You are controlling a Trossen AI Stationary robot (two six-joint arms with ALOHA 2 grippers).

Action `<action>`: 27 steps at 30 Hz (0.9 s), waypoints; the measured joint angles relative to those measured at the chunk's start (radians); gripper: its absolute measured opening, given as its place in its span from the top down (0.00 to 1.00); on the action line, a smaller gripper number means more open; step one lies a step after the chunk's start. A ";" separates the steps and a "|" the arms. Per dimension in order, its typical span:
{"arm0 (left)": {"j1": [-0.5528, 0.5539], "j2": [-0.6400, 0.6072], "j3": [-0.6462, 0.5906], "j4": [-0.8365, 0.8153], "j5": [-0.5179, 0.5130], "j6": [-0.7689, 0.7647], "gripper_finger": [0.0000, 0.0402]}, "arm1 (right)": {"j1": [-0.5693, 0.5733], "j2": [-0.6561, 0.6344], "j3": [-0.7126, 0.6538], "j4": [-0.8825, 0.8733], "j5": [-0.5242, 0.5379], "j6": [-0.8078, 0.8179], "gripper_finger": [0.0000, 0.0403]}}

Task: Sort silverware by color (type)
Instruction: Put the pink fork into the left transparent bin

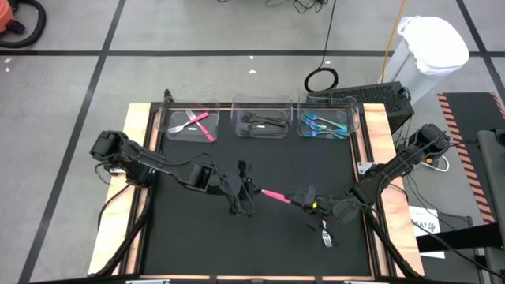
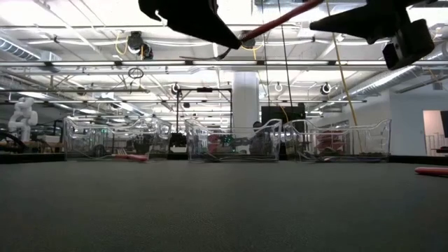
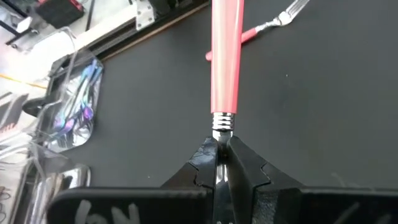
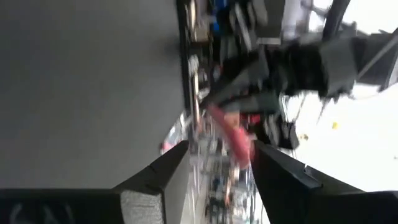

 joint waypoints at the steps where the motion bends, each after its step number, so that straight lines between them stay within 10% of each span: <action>1: 0.000 0.007 0.000 -0.001 0.001 0.000 0.96 | 0.000 0.000 0.000 0.000 -0.020 -0.008 0.59; 27: 0.034 0.027 0.000 0.002 0.048 -0.028 0.96 | 0.000 0.000 0.000 -0.065 -0.048 0.008 0.91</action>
